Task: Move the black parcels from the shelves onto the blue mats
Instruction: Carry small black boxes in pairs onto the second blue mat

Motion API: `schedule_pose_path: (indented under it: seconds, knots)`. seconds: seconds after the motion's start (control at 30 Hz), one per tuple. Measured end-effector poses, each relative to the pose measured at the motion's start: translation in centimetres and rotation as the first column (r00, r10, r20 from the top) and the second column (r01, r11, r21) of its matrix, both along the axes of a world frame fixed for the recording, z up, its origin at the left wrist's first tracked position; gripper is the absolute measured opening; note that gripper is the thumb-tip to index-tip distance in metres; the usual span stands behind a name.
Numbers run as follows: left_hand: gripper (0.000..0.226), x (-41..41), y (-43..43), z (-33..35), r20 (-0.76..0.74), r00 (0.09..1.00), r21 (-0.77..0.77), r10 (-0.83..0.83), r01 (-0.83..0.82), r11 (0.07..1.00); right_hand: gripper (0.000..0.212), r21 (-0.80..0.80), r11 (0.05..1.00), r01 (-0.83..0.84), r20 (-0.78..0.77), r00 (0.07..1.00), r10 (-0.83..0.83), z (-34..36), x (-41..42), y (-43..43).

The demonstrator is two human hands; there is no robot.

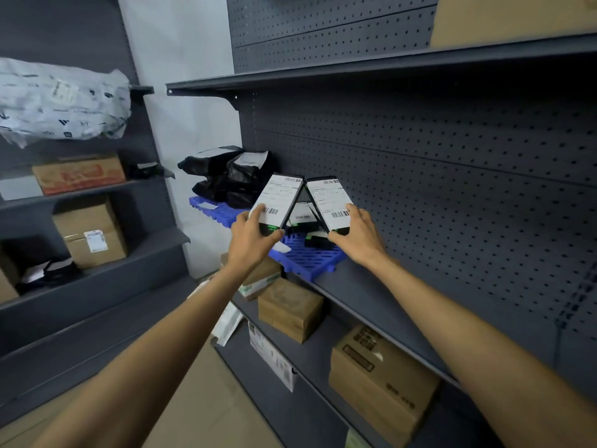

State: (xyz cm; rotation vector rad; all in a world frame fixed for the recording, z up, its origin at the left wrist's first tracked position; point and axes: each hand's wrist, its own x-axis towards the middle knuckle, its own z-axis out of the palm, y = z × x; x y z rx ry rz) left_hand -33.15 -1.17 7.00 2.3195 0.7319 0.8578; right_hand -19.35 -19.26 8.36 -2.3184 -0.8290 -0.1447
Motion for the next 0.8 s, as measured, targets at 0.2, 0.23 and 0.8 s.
schedule_pose_path:
  seconds: [0.2,0.23,0.8]
  knots:
    - [0.066,7.7,7.0,-0.1,-0.091,0.994,0.077,-0.054,0.061,0.995,0.081,-0.042,0.997,0.065,-0.021,0.998,-0.066,0.1,6.9,6.2]
    - [0.065,8.9,8.0,0.0,-0.114,0.991,0.098,-0.066,0.077,0.992,0.081,-0.046,0.996,0.076,-0.039,0.996,-0.078,0.2,7.9,7.2]
    - [0.070,21.1,12.6,-4.5,-0.432,0.901,0.300,-0.043,0.189,0.935,0.076,-0.299,0.954,0.022,-0.152,0.986,-0.070,-5.1,18.7,13.6]
